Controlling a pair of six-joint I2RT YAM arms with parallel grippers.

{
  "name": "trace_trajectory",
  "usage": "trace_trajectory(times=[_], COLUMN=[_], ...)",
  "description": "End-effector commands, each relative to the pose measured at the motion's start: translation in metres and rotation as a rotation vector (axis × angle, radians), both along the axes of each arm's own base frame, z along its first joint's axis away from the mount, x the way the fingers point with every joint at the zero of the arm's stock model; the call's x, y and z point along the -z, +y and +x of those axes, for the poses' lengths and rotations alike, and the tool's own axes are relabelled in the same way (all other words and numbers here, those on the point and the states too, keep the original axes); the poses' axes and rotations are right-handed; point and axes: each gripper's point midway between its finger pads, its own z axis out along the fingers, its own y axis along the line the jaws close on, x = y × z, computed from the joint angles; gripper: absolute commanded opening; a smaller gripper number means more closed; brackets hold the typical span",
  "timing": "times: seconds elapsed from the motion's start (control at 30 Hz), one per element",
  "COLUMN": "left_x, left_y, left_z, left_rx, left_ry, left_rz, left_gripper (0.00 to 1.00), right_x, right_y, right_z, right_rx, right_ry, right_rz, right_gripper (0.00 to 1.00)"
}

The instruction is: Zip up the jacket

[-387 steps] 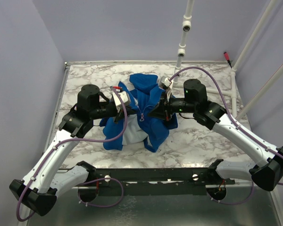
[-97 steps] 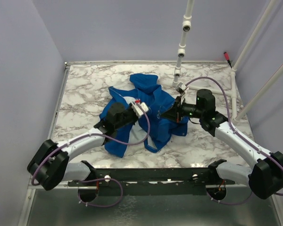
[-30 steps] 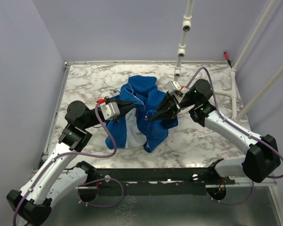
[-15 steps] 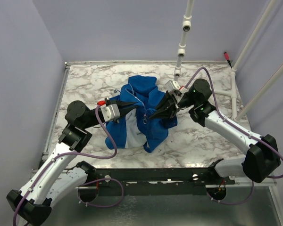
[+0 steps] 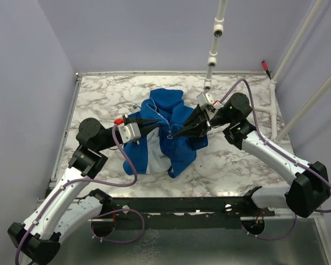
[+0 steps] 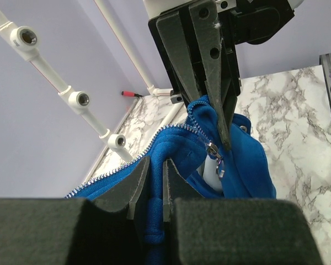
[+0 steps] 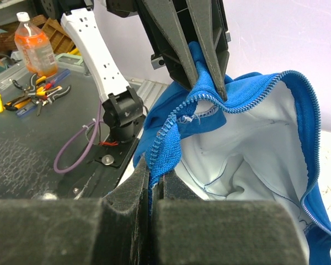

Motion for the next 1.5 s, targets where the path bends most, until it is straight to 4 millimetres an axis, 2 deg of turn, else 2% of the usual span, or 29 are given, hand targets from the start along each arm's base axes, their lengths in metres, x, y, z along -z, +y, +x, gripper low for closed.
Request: trace_trajectory(times=[0.0,0.73,1.07,1.47], left_x=[-0.022,-0.020,-0.019,-0.015], left_y=[0.000,0.001,0.001,0.001], left_z=[-0.007,-0.007,-0.006,-0.006], left_rx=[0.023,0.021,0.017,0.021], left_ry=[-0.079,-0.133,-0.164,-0.180], left_rz=[-0.023,0.001,0.015,0.030], left_gripper=[0.00,0.00,0.00,0.00], right_x=[-0.016,-0.019,-0.022,-0.012], right_y=[-0.003,-0.004,-0.007,-0.005], right_z=[0.000,0.007,0.002,0.002], right_rx=[0.025,0.080,0.075,0.069], right_ry=[-0.046,0.025,0.054,0.165], right_rz=[0.040,0.038,0.042,0.021], right_gripper=[0.00,0.01,0.01,0.01])
